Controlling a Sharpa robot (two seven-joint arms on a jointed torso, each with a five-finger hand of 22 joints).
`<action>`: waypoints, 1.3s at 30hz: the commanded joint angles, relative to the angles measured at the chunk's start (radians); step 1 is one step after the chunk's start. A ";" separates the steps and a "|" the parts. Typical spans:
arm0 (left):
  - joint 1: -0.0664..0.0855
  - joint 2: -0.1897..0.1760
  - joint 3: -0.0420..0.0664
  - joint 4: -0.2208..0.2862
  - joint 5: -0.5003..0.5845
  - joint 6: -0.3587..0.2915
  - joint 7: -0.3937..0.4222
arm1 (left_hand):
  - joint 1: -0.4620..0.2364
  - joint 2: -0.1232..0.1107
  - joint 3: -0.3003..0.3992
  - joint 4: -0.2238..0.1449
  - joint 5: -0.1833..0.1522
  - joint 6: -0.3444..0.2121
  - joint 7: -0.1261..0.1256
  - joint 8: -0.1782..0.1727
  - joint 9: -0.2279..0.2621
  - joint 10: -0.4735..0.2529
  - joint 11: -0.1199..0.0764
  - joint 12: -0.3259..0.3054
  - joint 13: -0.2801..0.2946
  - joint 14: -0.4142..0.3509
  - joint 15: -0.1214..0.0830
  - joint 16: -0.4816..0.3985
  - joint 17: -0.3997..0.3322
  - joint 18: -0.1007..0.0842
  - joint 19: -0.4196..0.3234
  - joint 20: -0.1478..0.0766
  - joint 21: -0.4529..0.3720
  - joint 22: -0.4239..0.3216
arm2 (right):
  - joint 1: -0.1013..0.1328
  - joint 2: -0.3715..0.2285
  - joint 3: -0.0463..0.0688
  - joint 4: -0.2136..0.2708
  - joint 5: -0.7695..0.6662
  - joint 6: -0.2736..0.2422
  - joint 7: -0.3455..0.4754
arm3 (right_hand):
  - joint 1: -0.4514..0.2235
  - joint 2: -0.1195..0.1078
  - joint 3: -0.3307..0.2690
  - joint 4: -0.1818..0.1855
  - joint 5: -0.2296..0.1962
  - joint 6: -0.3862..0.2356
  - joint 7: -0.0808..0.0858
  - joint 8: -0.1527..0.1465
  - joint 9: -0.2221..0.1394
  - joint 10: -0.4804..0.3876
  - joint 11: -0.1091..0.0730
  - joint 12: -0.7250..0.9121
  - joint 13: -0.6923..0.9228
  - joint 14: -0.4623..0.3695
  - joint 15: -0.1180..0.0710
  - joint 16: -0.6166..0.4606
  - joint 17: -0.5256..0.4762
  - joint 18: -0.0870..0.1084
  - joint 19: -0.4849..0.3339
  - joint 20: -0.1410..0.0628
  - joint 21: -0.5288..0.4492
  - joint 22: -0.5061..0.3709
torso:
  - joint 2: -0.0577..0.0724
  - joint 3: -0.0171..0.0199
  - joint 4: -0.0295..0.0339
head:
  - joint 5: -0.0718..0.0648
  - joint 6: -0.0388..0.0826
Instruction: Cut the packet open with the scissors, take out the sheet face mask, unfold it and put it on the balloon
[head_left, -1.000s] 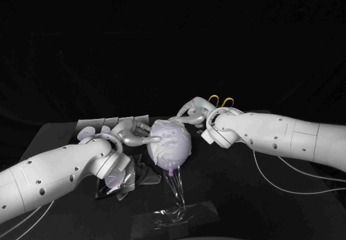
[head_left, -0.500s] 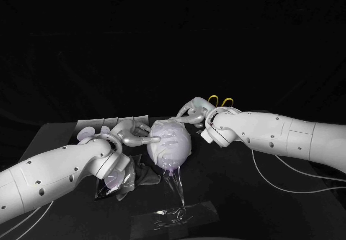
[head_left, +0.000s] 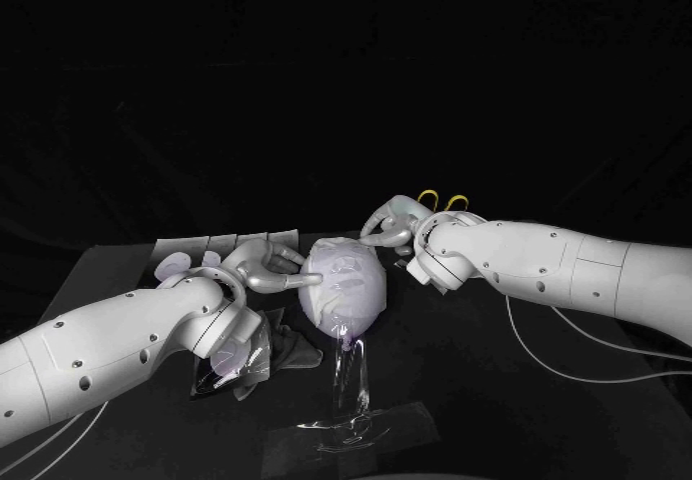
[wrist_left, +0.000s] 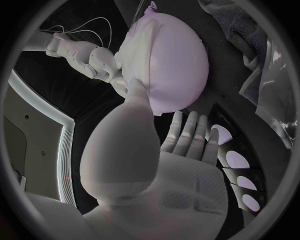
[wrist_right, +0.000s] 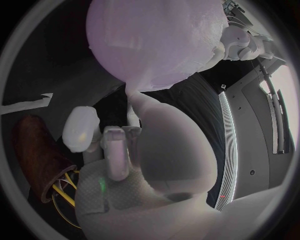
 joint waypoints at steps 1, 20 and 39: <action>0.000 0.001 0.000 0.002 0.001 0.012 -0.006 | -0.001 0.008 0.007 -0.001 -0.005 -0.005 0.126 0.006 0.001 -0.009 -0.001 0.006 0.001 0.000 0.002 0.004 -0.001 0.008 -0.006 -0.002 0.000 0.000 | -0.001 0.003 0.000 -0.009 -0.037 0.030 -0.031 | -0.006 -0.002 0.007 0.002 0.003 -0.009 0.000 0.005 0.073 0.106 -0.003 0.004 0.263 0.105 -0.005 0.006 0.263 0.017 -0.003 -0.003 -0.006 0.098 | 0.000 0.0008 -0.0003 | 0.000 0.000; 0.000 -0.001 0.000 0.005 0.008 0.014 -0.006 | 0.001 0.008 0.006 -0.001 -0.005 -0.006 0.125 0.008 0.001 -0.010 0.000 0.008 0.001 -0.002 0.002 0.005 -0.002 0.010 -0.007 -0.002 0.000 0.000 | -0.003 0.003 -0.001 -0.027 -0.042 0.011 -0.047 | -0.093 -0.026 -0.039 0.060 0.003 -0.202 0.103 -0.148 0.011 -0.005 0.086 -0.200 0.125 0.102 0.071 0.004 0.256 0.026 -0.058 0.046 -0.133 0.063 | 0.000 0.0003 -0.0009 | -0.002 -0.002; 0.000 -0.067 0.001 0.058 0.142 0.084 0.133 | 0.024 0.058 0.053 -0.003 -0.008 -0.021 0.126 0.028 -0.001 -0.024 0.000 0.026 -0.001 -0.012 0.000 0.013 -0.010 0.000 -0.002 0.001 0.005 0.003 | -0.016 -0.181 -0.003 0.210 0.046 -0.212 0.204 | -0.071 -0.009 -0.030 0.048 0.004 -0.186 0.107 -0.171 -0.005 -0.112 0.093 -0.363 0.011 0.039 0.077 -0.057 0.115 0.071 -0.178 0.065 -0.391 -0.015 | -0.005 -0.0018 -0.0069 | 0.000 -0.006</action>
